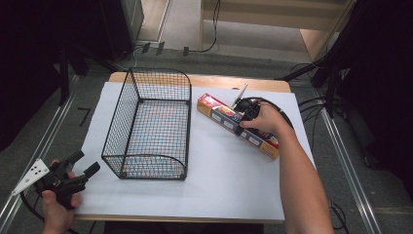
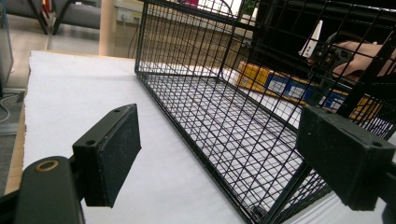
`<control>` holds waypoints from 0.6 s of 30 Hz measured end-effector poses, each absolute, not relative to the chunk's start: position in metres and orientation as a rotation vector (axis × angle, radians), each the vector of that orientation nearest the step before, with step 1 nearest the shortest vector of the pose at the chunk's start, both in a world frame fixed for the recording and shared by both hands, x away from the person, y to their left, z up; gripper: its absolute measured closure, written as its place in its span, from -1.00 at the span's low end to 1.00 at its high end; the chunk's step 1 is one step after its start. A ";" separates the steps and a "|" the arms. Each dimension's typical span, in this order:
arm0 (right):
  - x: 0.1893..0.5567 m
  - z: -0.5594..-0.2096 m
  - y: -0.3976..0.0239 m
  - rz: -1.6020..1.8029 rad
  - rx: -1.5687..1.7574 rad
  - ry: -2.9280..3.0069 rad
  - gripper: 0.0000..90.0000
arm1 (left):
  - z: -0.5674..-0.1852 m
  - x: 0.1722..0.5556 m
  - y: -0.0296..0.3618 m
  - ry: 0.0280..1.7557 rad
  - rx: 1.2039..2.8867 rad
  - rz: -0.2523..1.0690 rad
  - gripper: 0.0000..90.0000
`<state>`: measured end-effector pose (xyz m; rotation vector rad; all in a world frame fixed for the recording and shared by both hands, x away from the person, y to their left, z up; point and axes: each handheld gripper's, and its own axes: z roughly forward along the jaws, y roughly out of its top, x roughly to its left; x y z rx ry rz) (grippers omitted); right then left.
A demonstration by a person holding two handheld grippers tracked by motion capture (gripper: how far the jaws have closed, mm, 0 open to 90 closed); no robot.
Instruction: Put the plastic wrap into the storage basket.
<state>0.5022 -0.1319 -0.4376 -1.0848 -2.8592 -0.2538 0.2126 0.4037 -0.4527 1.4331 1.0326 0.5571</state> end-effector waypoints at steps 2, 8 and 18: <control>0.504 -0.436 -0.133 -0.260 -1.110 -2.792 -0.07 | -0.453 0.213 0.404 1.033 1.432 0.558 -0.68; 0.495 -0.437 -0.129 -0.267 -1.152 -2.776 -0.06 | -0.453 0.212 0.404 1.032 1.435 0.560 -0.68; 0.483 -0.439 -0.114 -0.243 -1.281 -2.753 -0.06 | -0.453 0.212 0.404 1.032 1.432 0.561 -0.68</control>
